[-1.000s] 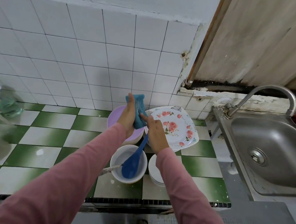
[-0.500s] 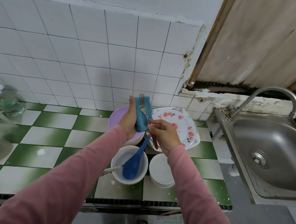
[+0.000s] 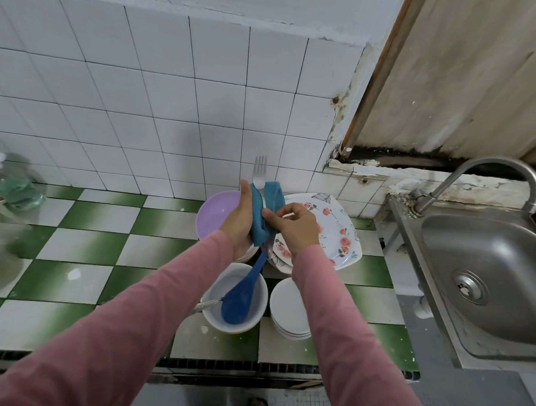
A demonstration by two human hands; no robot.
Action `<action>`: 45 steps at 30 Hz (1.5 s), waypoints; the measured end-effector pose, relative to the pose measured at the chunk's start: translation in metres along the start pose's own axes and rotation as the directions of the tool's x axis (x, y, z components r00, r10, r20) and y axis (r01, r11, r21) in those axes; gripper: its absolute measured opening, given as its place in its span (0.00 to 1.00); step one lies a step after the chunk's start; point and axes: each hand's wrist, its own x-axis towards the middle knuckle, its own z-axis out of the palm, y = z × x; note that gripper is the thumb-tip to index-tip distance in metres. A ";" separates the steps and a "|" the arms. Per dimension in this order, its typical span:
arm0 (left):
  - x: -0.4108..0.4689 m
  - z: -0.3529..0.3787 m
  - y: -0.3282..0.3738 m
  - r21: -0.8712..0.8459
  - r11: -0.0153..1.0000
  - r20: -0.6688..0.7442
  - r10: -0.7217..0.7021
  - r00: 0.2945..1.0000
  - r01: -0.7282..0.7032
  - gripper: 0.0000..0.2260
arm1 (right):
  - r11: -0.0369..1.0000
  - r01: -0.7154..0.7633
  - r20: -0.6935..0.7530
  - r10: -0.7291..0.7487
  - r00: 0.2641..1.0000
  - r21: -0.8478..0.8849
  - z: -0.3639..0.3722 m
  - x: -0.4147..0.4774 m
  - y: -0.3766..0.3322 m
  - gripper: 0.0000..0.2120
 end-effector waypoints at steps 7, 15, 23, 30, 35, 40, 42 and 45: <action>0.001 -0.011 0.000 0.273 0.962 0.009 0.025 1.000 -0.027 0.30 | 0.927 0.187 0.029 -0.187 0.982 -0.325 -0.010 0.006 -0.006 0.42; 0.000 -0.016 0.005 0.390 0.920 0.103 -0.064 0.993 0.019 0.30 | 0.987 0.158 0.315 -0.145 0.938 -0.015 -0.024 0.019 0.000 0.24; -0.002 -0.017 0.013 0.494 0.869 0.128 -0.087 0.988 0.012 0.37 | 0.961 0.078 0.180 -0.129 0.975 0.267 -0.022 0.019 0.003 0.20; -0.005 -0.019 0.007 0.547 0.837 0.082 -0.052 0.995 -0.001 0.27 | 0.918 0.007 0.125 -0.062 0.990 0.396 -0.018 0.013 0.013 0.21; -0.003 -0.028 0.003 0.563 0.827 0.093 -0.068 0.993 0.004 0.33 | 0.920 0.004 0.051 -0.026 0.998 0.391 -0.025 0.013 0.008 0.22; 0.002 -0.031 0.002 0.537 0.844 0.044 -0.048 0.998 0.017 0.35 | 0.926 0.010 0.032 -0.024 0.999 0.377 -0.020 0.012 0.014 0.20; 0.002 -0.029 0.002 0.574 0.819 0.027 -0.030 0.999 0.009 0.35 | 0.937 0.023 0.045 -0.042 0.998 0.348 -0.016 0.011 0.014 0.19; 0.001 -0.034 0.002 0.568 0.823 0.053 -0.036 0.998 0.000 0.37 | 0.942 0.034 -0.013 -0.032 0.999 0.334 -0.022 0.013 0.011 0.20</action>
